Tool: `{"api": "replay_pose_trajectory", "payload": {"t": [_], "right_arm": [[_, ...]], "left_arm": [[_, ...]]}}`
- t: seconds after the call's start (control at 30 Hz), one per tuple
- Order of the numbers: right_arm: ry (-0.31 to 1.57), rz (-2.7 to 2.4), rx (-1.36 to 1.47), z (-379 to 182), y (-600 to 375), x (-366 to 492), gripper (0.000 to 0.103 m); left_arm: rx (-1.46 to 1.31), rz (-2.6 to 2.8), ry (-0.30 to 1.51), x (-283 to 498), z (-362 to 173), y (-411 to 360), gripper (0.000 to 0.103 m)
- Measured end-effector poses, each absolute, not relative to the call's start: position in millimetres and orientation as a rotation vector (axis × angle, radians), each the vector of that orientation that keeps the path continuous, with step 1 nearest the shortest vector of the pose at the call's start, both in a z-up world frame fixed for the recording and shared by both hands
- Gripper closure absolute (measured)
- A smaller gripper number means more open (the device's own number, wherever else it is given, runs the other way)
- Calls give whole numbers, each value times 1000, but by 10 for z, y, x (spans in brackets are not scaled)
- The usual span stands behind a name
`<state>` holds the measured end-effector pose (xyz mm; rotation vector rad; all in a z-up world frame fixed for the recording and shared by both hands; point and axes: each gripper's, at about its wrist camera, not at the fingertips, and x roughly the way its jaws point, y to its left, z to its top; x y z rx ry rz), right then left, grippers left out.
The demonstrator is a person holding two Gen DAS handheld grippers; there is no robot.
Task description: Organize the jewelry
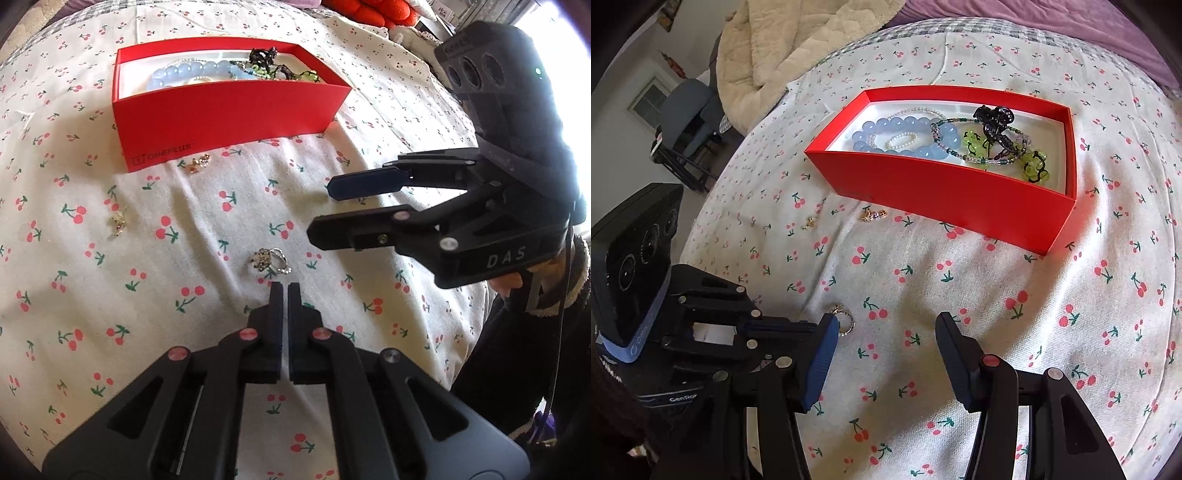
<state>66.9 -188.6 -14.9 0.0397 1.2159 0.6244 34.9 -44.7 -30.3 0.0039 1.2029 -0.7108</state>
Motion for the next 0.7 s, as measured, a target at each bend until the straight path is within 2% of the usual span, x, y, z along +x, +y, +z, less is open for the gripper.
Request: {"api": "replay_pose_trajectory", "payload": {"t": [0.03,0.07,0.1,0.33,0.37,0.4,0.47,0.7], "right_arm": [[1218,620,44,-153,-1889,679,47],[1218,615,47,-155,-1894,688,47],[1217,611,50,-155,-1902,694,47],[1210,602,61,-149,-1954,690,47],[1210,601,61,-148,-1960,689,47],[1209,601,60,-147,-1969,686,47],[1207,601,60,-144,-1980,684,47],[1215,621,72,-159,-1950,687,47]], "left_arm": [[-6,-714,1207,349,-307,-466,91],[-19,-717,1208,351,-305,-477,79],[-33,-714,1207,359,-304,-488,73],[-47,-593,1206,475,-357,-637,72],[-44,-572,1209,489,-378,-641,76],[-35,-544,1210,501,-394,-642,89],[-15,-513,1202,549,-415,-654,97],[32,-577,1175,501,-367,-545,100]]}}
